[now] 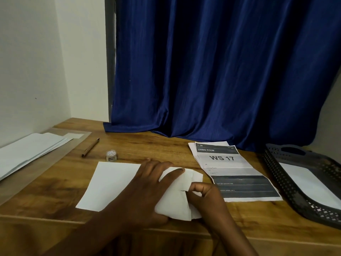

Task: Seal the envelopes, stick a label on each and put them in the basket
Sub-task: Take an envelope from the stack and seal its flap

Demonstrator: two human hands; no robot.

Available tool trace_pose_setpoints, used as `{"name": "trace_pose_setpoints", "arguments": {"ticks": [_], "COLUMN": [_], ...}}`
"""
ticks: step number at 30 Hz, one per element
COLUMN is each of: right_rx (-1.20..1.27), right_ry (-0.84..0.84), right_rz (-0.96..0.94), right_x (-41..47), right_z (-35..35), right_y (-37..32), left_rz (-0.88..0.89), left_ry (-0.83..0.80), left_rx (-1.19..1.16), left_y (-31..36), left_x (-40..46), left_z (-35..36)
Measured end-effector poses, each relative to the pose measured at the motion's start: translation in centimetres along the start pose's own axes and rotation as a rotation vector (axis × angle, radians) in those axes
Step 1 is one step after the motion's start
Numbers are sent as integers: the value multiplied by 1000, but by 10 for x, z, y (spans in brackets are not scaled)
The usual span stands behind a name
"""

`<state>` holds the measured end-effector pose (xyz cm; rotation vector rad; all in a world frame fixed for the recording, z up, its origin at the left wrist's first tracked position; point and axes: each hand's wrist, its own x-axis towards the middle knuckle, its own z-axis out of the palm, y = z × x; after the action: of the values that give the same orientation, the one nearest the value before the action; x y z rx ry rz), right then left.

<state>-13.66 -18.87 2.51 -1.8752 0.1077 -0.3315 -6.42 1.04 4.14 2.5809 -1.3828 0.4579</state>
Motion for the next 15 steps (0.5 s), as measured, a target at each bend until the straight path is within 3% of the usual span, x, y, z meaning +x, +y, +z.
{"name": "trace_pose_setpoints", "arguments": {"ticks": [4,8,12,15], "right_rx": [75,-141,-426,-686], "right_ry": [145,352,320,237], "right_rz": [28,4,-58,-83], "right_x": [3,4,-1,-6], "right_z": [-12,-24,-30,-28], "right_y": [5,11,17,24], "left_rz": [-65,-61,-48,-43], "left_ry": [-85,-205,-375,-393], "left_rx": [7,-51,-116,-103], "left_y": [-9,-14,-12,-11], "left_x": [4,-1,-6,-6], "left_z": [5,18,30,29]}}
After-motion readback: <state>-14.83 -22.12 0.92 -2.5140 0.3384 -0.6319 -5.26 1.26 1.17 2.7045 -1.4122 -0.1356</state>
